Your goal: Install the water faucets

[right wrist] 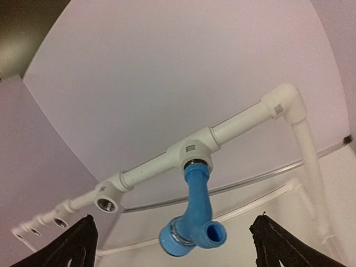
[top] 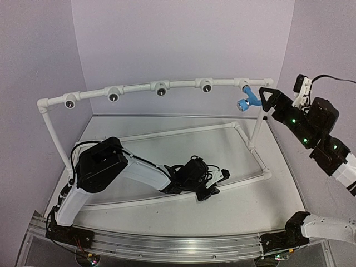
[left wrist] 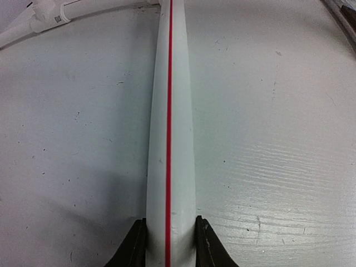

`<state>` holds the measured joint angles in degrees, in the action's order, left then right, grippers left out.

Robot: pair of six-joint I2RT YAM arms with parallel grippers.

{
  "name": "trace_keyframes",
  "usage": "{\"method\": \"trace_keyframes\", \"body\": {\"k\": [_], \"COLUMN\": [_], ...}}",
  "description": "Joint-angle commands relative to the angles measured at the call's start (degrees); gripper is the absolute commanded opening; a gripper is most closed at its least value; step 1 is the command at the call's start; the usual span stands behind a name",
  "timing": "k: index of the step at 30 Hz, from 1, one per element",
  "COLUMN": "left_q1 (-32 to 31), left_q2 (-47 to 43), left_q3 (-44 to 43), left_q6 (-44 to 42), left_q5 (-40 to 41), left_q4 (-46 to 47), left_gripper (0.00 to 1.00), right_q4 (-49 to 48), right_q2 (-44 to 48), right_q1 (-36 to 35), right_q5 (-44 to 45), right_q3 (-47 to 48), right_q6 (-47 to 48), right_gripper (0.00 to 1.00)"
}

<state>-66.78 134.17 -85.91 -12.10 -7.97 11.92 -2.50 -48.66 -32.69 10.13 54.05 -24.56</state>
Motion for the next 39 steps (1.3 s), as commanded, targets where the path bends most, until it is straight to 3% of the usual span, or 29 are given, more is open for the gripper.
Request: {"method": "trace_keyframes", "body": {"k": [1,6,10,15,19,22,26,31,35,39], "left_q1": [-2.9,-2.9,-2.9,-2.8,-2.7,-2.7,-2.6,-2.5,-2.5,-2.5], "left_q2": [4.9,5.0,5.1,5.2,5.2,5.3,5.3,5.4,5.5,5.6], "left_q3": [2.4,2.2,2.1,2.0,1.9,1.9,1.9,1.8,1.7,1.6], "left_q6": [-1.7,-1.8,-1.7,-1.6,-1.7,-1.6,-1.6,-1.6,-1.6,-1.6], "left_q5": [-8.1,-7.9,-7.6,-7.7,-7.8,-7.8,-8.0,-8.2,-8.4,-8.4], "left_q4": [-13.8,-13.7,-13.8,-13.8,-13.8,-13.8,-13.8,-13.9,-14.0,-14.1], "left_gripper": [0.00,0.00,0.00,0.00,0.00,0.00,0.00,0.00,0.00,0.00], "right_q4": [20.7,27.9,26.8,24.1,18.7,12.4,3.9,-2.4,-2.8,-3.7], "right_q2": [-0.8,-3.8,-7.7,-13.0,-16.3,-18.5,-21.7,-25.2,-27.4,-27.8], "right_q1": [-0.3,-0.3,-0.4,-1.5,-3.4,-4.4,-5.5,-6.5,-6.6,-6.5], "right_q5": [-0.2,-6.0,-3.5,4.8,9.8,13.2,19.2,25.1,25.9,25.9], "right_q3": [7.6,13.9,17.0,19.6,18.1,15.7,13.0,10.9,11.9,13.5], "right_q6": [48.6,85.2,103.8,118.9,124.6,127.1,126.6,116.7,95.8,60.9], "right_gripper": [0.98,0.98,0.98,0.98,0.97,0.91,0.76,0.42,0.27,0.21]}}
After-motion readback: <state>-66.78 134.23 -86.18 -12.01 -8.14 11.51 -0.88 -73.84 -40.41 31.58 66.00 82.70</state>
